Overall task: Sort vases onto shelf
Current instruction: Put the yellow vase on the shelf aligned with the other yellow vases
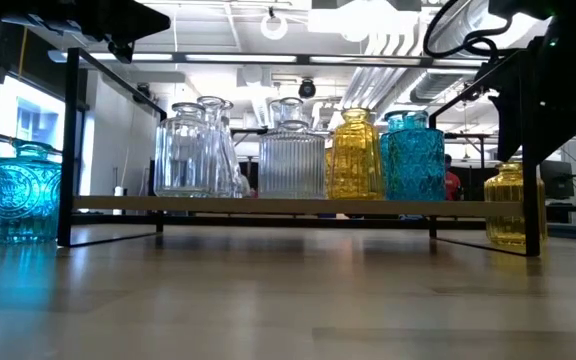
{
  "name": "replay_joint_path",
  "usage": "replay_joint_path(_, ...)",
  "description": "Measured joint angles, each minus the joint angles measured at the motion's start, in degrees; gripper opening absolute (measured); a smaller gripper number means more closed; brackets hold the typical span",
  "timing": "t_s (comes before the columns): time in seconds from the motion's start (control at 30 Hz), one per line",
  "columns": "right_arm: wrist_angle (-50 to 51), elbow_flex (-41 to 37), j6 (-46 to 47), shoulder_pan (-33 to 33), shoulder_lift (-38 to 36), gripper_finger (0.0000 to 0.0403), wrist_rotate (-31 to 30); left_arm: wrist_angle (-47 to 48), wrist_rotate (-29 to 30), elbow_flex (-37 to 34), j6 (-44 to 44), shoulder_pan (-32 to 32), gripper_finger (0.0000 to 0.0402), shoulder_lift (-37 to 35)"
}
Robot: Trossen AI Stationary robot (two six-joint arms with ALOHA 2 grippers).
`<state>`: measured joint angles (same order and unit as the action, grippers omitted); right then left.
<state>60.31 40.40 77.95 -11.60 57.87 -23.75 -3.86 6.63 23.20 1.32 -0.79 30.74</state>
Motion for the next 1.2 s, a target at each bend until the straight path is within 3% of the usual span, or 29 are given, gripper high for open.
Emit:
replay_joint_path(0.53,-1.78,0.00,-1.92,0.00,-0.02,0.0222,-0.24,0.02,0.00,0.00,0.00,0.01,0.0000,0.00)
replay_joint_path(0.97,-1.52,-0.11,-3.69,0.00,5.13,0.0222,-0.06,0.02,0.00,0.00,0.00,0.00,0.0000,0.00)
replay_joint_path(1.07,-1.68,-0.07,-4.49,0.00,5.86,0.0210,-0.27,0.00,0.00,0.00,0.00,0.01,0.0000,0.00)
replay_joint_path(1.2,-1.57,-0.04,-4.52,0.00,5.96,0.0163,-0.90,0.00,0.00,0.00,0.00,0.01,0.0000,0.00)
